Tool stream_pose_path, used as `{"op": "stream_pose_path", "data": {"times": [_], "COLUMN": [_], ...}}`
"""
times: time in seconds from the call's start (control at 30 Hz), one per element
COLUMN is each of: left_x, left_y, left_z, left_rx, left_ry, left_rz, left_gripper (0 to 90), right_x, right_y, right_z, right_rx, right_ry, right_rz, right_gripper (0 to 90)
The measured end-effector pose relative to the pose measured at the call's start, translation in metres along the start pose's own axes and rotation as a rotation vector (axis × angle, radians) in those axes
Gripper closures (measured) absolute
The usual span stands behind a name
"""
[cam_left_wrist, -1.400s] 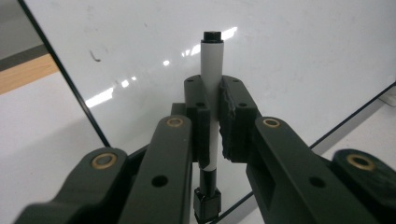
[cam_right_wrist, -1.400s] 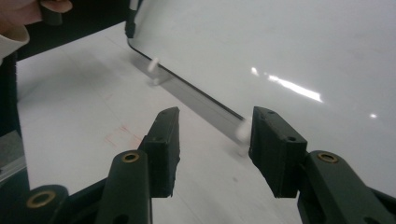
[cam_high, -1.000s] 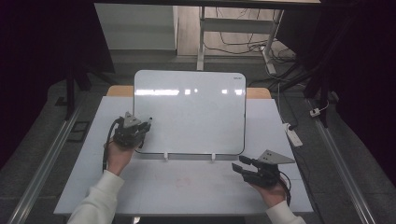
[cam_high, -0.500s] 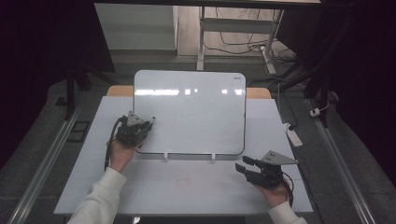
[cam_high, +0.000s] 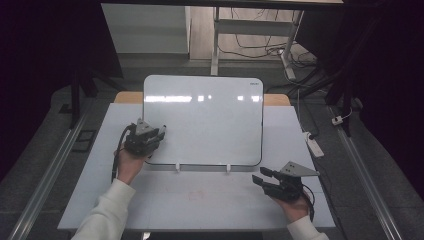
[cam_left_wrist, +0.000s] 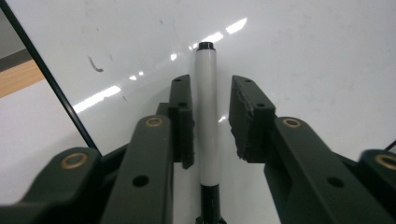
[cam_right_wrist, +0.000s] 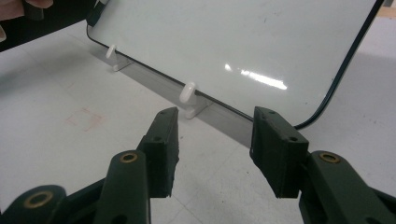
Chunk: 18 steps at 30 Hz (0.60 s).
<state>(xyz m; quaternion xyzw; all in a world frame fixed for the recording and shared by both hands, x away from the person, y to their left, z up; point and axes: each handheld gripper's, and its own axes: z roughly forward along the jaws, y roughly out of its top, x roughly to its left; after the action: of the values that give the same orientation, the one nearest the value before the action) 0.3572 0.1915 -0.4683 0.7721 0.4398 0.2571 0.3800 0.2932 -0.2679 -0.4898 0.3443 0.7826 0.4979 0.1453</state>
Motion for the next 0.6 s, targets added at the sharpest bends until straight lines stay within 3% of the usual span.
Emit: {"op": "stream_pose_path", "data": {"times": [0.23, 0.6], "left_x": [-0.002, -0.010], "left_y": [0.001, -0.003], "left_z": [-0.011, -0.041], "left_rx": [-0.034, -0.051], "left_ry": [-0.034, -0.180], "left_rz": [-0.003, -0.012], "left_gripper": [53.0, 35.1], "right_x": [-0.002, -0.004], "right_y": [-0.001, -0.001], "right_z": [0.000, -0.002], "right_rx": [-0.001, -0.014], "right_ry": [-0.001, -0.025], "right_rz": [-0.004, -0.031], "right_gripper": [50.9, 47.4]}}
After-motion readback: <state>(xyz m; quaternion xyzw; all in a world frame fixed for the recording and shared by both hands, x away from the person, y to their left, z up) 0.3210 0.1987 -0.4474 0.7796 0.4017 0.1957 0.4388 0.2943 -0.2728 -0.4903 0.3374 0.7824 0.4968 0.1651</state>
